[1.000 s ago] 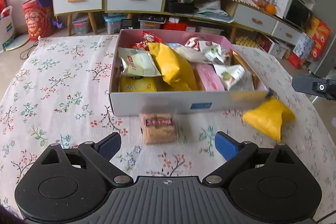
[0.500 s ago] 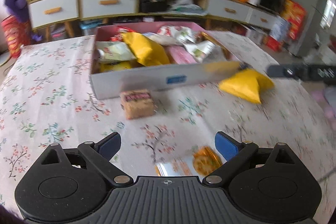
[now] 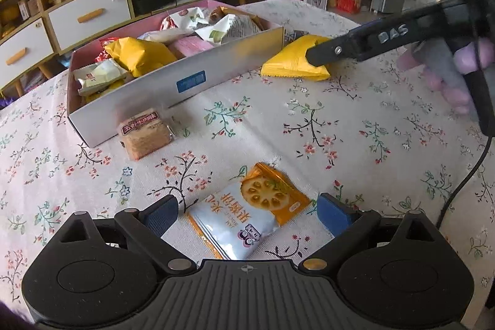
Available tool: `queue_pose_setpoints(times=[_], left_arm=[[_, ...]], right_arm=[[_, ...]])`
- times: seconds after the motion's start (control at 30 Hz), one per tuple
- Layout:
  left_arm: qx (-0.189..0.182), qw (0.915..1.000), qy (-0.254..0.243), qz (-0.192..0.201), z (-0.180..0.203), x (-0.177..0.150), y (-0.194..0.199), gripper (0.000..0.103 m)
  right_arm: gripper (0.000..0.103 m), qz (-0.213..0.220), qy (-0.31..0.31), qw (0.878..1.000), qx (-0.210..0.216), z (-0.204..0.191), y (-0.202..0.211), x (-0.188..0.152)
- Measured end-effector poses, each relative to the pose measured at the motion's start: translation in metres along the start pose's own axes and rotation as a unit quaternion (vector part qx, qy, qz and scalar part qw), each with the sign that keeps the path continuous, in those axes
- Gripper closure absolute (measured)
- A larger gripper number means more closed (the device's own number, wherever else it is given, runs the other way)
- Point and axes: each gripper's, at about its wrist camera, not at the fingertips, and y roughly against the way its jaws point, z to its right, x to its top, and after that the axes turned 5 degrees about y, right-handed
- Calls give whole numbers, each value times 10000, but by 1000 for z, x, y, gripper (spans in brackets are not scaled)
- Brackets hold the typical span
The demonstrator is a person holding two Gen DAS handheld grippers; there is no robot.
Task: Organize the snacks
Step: 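Grasp the orange-labelled biscuit packet with the left tool while the right grasps the large yellow bag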
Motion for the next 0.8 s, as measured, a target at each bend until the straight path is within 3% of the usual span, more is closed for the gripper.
queue_pose_setpoints(times=[0.27,0.5,0.57,0.8], left_arm=[[411,9982,429,-14,-15,5,-4,6],[1037,9903,923,-9,-30,12,-5,9],[1031,9895,1015,10,-34,12,-3,9],[507,9924,1115,-67,-31,14,3,9]], right_arm=[[11,-283,-182,9989,-318,18,-1,-4],[11,-484,-213,9948,-867,35,6,-6],[11,-436,-324,9952,-818,40,9,-5],[11,-335,-700,9968,-202,32,6,3]])
